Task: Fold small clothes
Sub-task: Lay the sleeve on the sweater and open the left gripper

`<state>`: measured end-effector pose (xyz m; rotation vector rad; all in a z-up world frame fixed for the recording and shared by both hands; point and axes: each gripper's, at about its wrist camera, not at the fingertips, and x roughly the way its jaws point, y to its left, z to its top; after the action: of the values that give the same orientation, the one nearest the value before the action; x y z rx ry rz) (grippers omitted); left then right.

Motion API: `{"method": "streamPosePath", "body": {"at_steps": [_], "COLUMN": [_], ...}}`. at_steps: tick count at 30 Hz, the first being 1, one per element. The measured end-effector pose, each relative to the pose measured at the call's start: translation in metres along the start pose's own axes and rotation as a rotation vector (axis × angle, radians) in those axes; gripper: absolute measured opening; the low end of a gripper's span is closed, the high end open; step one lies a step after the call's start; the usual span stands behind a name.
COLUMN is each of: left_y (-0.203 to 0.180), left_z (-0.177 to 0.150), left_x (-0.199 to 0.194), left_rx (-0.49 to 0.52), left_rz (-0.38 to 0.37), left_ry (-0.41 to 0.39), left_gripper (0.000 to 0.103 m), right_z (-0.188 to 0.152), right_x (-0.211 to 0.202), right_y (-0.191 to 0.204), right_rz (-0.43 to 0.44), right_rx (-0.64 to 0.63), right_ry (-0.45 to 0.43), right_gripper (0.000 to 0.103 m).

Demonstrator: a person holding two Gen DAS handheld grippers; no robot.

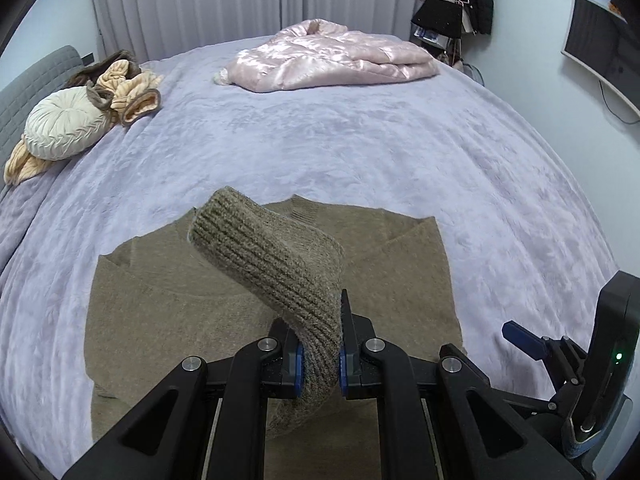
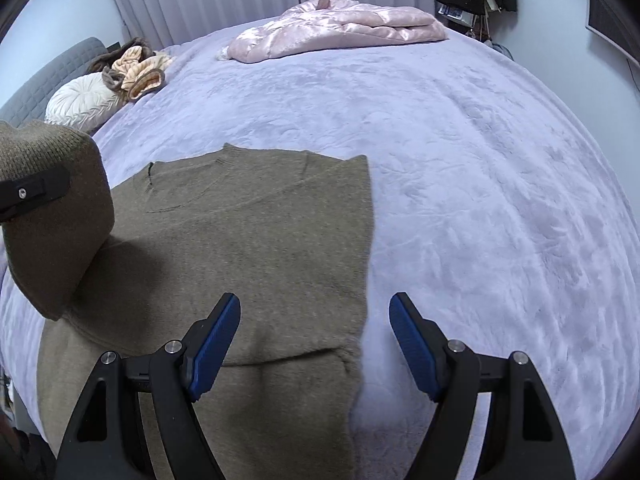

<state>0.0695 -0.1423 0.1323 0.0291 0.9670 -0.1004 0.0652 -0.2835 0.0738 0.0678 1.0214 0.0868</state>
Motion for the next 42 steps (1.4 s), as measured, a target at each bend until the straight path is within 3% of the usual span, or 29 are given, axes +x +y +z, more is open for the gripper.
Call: {"method": "streamPosePath", "body": {"at_steps": [8,13,14,15,16,17,18,20,24,30,33,38,42], "left_y": [-0.031,-0.035,-0.035,-0.034,-0.034,-0.033,-0.031,-0.031,-0.031,-0.009,0.001,0.034,0.072], "left_z": [-0.021,-0.03,-0.033,-0.034,-0.036,-0.036,-0.037,-0.038,-0.037,-0.032,-0.029,-0.034,-0.042], "left_x": [0.032,0.056,0.062,0.067,0.072,0.074,0.073,0.068,0.062,0.037,0.032,0.026,0.028], "left_rx": [0.065,0.061,0.052,0.044,0.026,0.008,-0.011,-0.013,0.004,-0.053,-0.067,-0.121,-0.157], "left_rz": [0.011,-0.044,-0.065,-0.085,-0.116,-0.128,-0.12,-0.118,-0.15,-0.254,-0.256,-0.229,-0.173], "left_ry": [0.063,0.119,0.146,0.165,0.181,0.184,0.167,0.123,0.114,0.078,0.072,0.06,0.062], "left_gripper": [0.013,0.014,0.018,0.037,0.076,0.095,0.103,0.103,0.103,0.103,0.103,0.103,0.103], "right_z": [-0.017,-0.025,-0.027,-0.029,-0.03,-0.033,-0.035,-0.039,-0.048,-0.056,-0.057,-0.057,-0.048], "right_x": [0.002,0.003,0.003,0.002,0.002,0.001,0.0,-0.001,-0.005,-0.014,-0.019,-0.019,-0.015], "right_y": [-0.038,-0.048,-0.05,-0.051,-0.053,-0.056,-0.057,-0.062,-0.07,-0.078,-0.08,-0.059,-0.03], "right_rz": [0.008,0.018,0.019,0.019,0.019,0.019,0.018,0.017,0.018,0.047,0.138,0.368,0.409], "right_rx": [0.072,0.097,0.099,0.1,0.102,0.106,0.11,0.123,0.141,0.163,0.205,0.234,0.215], "right_ry": [0.004,0.006,0.005,0.004,0.003,0.002,0.001,0.002,0.0,-0.011,-0.026,-0.032,-0.042], "right_gripper": [0.08,0.08,0.08,0.08,0.08,0.08,0.08,0.08,0.08,0.08,0.08,0.08,0.08]}}
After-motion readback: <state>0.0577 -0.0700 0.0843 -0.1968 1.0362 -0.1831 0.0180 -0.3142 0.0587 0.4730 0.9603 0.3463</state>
